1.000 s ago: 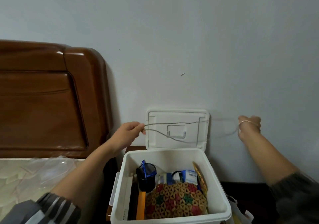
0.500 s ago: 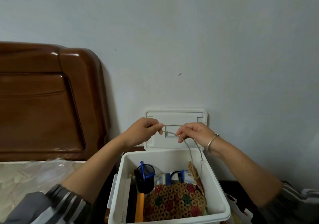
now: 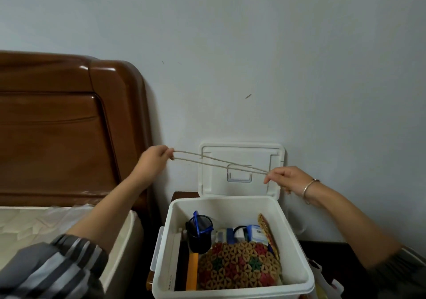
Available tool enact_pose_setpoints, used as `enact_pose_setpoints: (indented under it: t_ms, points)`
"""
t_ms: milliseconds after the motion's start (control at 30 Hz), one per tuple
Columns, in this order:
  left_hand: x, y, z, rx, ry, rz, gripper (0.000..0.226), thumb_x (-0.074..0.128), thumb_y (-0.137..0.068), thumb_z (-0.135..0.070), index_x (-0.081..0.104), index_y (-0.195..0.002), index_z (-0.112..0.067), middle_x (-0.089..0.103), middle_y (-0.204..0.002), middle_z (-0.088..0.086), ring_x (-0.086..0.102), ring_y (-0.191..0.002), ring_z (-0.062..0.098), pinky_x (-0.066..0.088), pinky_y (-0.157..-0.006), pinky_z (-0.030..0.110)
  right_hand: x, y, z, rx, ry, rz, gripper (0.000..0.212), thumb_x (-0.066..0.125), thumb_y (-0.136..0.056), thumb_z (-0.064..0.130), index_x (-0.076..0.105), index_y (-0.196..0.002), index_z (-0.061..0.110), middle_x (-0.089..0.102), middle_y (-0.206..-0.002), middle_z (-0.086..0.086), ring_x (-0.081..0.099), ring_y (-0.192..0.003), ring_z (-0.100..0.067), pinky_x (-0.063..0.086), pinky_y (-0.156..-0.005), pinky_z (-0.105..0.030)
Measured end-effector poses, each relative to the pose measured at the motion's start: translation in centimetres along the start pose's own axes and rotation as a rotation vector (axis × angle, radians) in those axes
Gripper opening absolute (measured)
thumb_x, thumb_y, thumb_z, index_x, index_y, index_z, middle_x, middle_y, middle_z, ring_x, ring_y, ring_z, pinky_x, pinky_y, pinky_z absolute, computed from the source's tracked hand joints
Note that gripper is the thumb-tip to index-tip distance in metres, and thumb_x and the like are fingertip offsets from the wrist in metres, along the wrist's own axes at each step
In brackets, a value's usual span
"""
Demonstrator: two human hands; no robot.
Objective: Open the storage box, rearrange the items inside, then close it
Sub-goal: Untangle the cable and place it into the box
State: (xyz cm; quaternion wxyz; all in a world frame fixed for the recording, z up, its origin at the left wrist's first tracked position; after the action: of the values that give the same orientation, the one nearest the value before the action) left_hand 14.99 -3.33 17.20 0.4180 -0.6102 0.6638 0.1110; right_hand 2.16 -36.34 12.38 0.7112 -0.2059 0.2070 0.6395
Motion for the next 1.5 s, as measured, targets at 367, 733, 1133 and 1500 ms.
enact_pose_setpoints:
  t_ms: [367,733,1133,1500]
  points:
    - [5.4,4.5,5.9,-0.731,1.283,-0.006,0.038,0.034,-0.106,-0.028,0.052,-0.081,-0.008,0.026,-0.041,-0.008,0.024,-0.030,0.003,0.023,-0.033,0.013,4.1,-1.3,-0.6,0.124,-0.466,0.038,0.017,0.047,-0.098,0.015,0.061,-0.089,0.011,0.075,-0.092,-0.003,0.071,-0.091,-0.013,0.047,-0.086,-0.022]
    - [11.6,7.0,-3.3,-0.544,0.787,0.280,0.023,0.037,-0.099,-0.017,0.054,-0.085,-0.011,0.063,-0.091,0.007,0.060,-0.080,0.018,0.049,-0.070,0.029,11.8,-1.1,4.0,0.090,-0.811,-0.014,0.014,0.045,-0.099,0.021,0.055,-0.089,0.017,0.072,-0.108,0.004,0.057,-0.115,-0.006,0.033,-0.097,-0.032]
    - [13.4,9.3,-5.4,-0.467,0.996,0.630,0.024,0.041,-0.101,-0.020,0.053,-0.081,-0.015,0.049,-0.069,-0.001,0.041,-0.055,0.011,0.044,-0.060,0.024,11.0,-0.8,2.1,0.057,-0.780,-0.244,0.021,0.042,-0.100,0.021,0.055,-0.084,0.019,0.072,-0.107,0.009,0.059,-0.112,-0.007,0.036,-0.091,-0.031]
    - [11.6,10.0,-1.3,-0.272,0.747,0.700,0.032,0.040,-0.104,-0.026,0.067,-0.091,-0.016,0.034,-0.064,-0.007,0.029,-0.054,0.007,0.031,-0.052,0.016,4.3,-0.8,-2.2,0.494,-1.386,-0.165,0.026,0.042,-0.094,0.021,0.049,-0.070,0.016,0.069,-0.069,-0.002,0.062,-0.071,-0.015,0.040,-0.066,-0.026]
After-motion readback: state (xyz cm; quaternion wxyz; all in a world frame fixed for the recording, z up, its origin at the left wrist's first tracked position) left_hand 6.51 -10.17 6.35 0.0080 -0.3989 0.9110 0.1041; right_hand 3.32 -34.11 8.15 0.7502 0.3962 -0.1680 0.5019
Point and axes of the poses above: each hand's wrist, its own y-axis away from the middle knuckle, its own x-axis out of the palm, z = x × y, the point moved 8 cm from there along -y, towards the middle knuckle
